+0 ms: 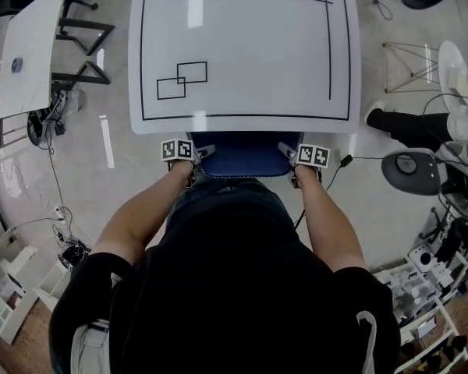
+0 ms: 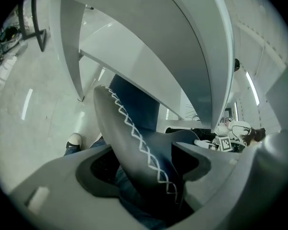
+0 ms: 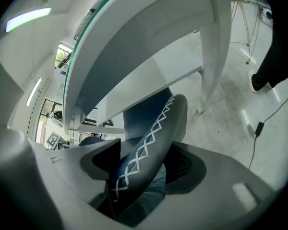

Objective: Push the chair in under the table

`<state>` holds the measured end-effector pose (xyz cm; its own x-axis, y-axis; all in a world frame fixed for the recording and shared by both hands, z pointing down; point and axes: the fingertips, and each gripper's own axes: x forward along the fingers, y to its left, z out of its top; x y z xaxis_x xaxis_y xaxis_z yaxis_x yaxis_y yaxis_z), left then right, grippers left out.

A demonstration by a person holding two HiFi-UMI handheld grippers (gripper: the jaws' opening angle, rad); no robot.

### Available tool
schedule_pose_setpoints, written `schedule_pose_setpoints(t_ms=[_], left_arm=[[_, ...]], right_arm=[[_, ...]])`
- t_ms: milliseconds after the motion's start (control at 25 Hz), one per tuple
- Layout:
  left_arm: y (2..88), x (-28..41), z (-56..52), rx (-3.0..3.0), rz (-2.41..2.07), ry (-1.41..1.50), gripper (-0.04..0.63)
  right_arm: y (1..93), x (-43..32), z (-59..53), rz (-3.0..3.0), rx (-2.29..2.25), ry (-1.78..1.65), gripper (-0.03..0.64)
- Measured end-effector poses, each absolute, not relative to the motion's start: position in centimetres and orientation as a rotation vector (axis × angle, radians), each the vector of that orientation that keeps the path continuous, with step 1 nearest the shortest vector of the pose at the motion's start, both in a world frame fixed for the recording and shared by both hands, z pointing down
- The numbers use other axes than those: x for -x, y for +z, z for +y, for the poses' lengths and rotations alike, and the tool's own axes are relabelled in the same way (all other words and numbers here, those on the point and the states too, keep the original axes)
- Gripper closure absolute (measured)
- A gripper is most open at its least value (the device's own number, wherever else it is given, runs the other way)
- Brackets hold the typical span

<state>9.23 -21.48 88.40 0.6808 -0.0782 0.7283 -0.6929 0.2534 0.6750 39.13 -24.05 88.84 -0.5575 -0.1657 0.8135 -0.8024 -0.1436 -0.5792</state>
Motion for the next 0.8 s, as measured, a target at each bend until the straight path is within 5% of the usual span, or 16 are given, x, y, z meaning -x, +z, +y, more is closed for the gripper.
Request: schedule_pose_setpoints(t_ms=[800], left_arm=[[86.6,-8.8,-20.7,-1.256,-0.723,0.435,0.261]], right_arm=[[87.3,-39.4,-23.2,-1.617,-1.142,1.781,0.307]])
